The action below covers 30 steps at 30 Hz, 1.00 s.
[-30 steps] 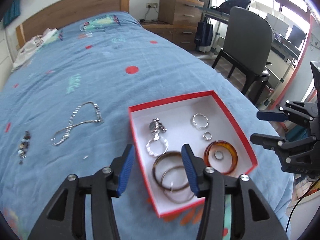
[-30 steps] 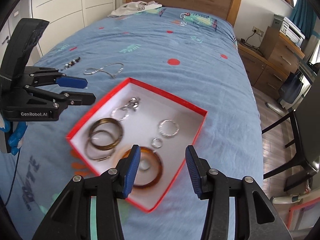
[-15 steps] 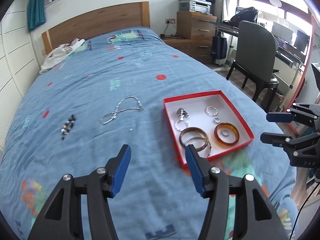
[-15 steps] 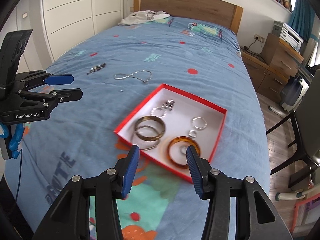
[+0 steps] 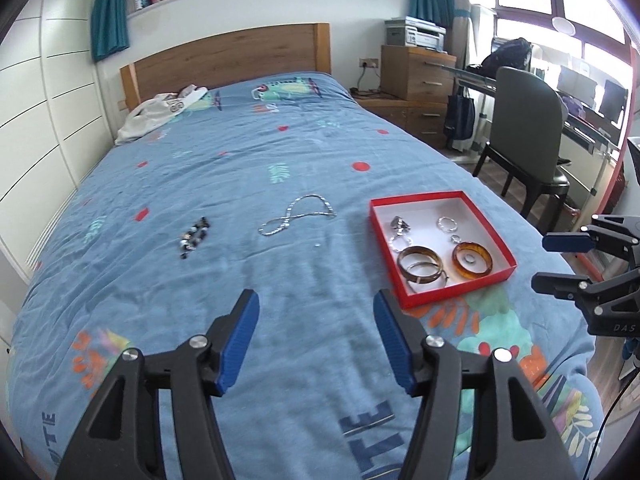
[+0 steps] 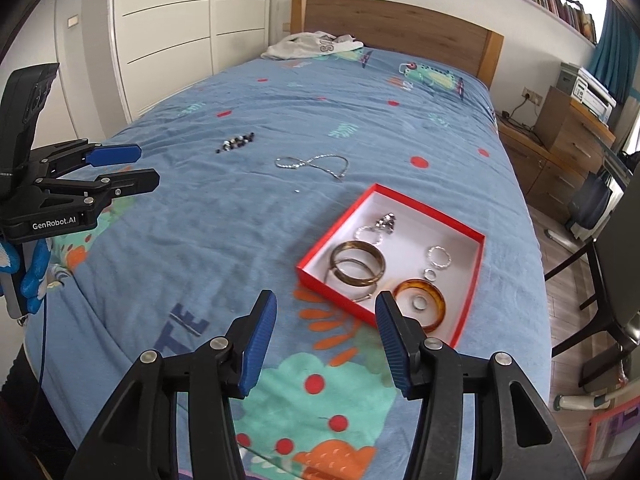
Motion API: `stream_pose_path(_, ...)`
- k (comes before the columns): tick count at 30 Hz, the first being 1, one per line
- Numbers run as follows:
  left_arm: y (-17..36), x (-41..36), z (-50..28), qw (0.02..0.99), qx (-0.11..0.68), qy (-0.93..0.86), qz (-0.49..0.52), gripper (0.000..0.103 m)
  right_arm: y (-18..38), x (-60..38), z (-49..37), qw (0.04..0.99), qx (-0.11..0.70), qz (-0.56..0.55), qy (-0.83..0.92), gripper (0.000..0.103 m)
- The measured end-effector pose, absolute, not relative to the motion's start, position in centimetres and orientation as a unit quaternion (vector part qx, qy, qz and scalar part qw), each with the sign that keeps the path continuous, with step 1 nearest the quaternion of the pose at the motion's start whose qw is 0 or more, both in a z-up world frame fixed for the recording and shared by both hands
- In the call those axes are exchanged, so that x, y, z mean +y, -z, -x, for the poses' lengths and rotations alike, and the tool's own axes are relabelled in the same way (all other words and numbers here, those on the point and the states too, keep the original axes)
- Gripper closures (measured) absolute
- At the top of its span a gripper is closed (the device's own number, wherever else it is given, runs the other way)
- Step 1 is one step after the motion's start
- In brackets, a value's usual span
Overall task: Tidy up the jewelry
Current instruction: 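Lift both open tools away from the box toward the bracelet and necklace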
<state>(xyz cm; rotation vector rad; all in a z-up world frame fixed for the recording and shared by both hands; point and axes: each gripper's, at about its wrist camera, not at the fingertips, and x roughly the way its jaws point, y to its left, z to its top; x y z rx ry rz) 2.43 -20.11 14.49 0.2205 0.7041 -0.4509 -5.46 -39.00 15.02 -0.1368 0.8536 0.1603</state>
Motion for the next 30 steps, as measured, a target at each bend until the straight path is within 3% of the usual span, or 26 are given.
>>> stream_pose_path(15, -11.7, -12.6, -6.8, 0.911, 0.368, 0.172, -0.070, 0.040, -13.7, -32.8, 1.6, 0.894, 0.426, 0.075, -0.120, 0.048)
stream_pose_path(30, -4.0, -7.2, -19.8, 0.892, 0.431, 0.133, -0.024, 0.038, -6.8, -28.9, -12.6, 0.869, 0.467, 0.025, -0.161, 0.044)
